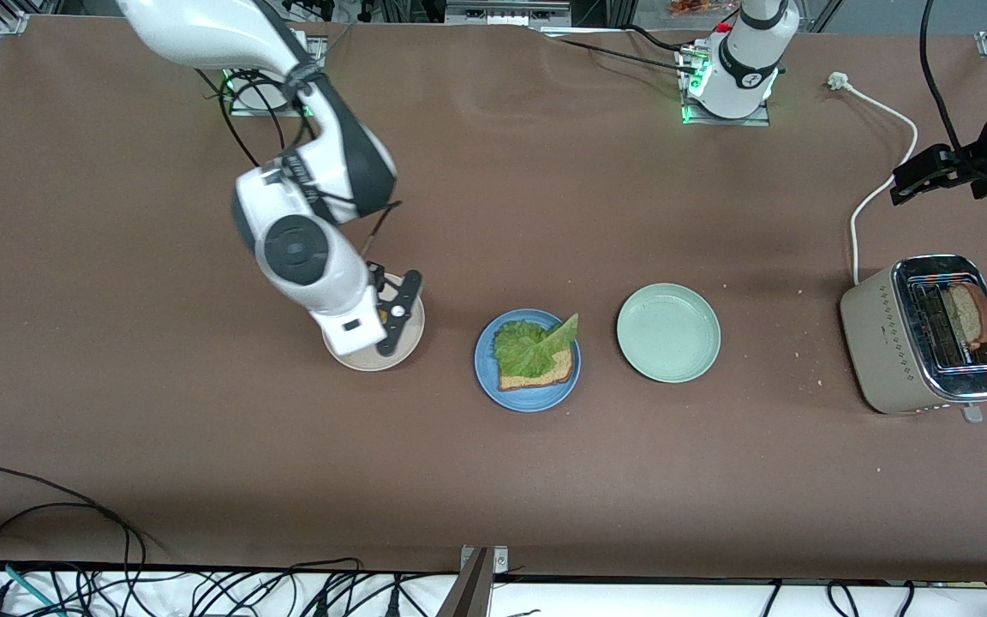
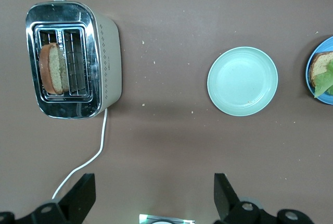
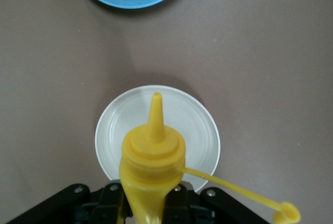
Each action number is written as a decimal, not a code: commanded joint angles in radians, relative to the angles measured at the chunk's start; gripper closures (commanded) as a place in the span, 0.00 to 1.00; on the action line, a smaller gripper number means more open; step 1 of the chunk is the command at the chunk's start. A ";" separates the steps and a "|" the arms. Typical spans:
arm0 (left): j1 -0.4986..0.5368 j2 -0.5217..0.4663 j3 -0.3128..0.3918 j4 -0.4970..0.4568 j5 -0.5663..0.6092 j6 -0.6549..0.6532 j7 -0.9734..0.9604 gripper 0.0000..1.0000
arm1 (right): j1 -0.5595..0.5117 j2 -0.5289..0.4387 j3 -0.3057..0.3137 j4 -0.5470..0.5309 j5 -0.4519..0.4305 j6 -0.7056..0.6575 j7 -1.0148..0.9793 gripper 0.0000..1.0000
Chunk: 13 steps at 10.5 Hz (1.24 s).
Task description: Make sandwich in blue plate with both arms
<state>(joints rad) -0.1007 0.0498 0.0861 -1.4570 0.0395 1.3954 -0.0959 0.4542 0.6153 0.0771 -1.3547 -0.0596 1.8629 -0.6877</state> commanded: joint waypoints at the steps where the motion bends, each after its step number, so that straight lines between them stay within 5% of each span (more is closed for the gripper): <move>1: 0.006 0.012 -0.003 0.027 0.022 -0.013 -0.007 0.00 | 0.122 0.057 -0.011 0.068 -0.239 0.004 0.134 0.83; 8: 0.006 0.016 -0.005 0.027 0.020 -0.013 -0.007 0.00 | 0.403 0.145 -0.042 0.089 -0.842 -0.077 0.171 0.83; 10: 0.004 0.016 -0.005 0.027 0.020 -0.013 -0.007 0.00 | 0.451 0.172 -0.045 0.091 -0.936 -0.097 0.172 0.83; 13: -0.001 0.016 -0.008 0.027 0.022 -0.013 -0.007 0.00 | 0.452 0.172 -0.046 0.091 -0.951 -0.103 0.168 0.83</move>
<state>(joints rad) -0.0968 0.0543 0.0834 -1.4563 0.0395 1.3954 -0.0959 0.9033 0.7705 0.0447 -1.3091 -0.9888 1.7842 -0.5083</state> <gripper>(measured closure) 0.000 0.828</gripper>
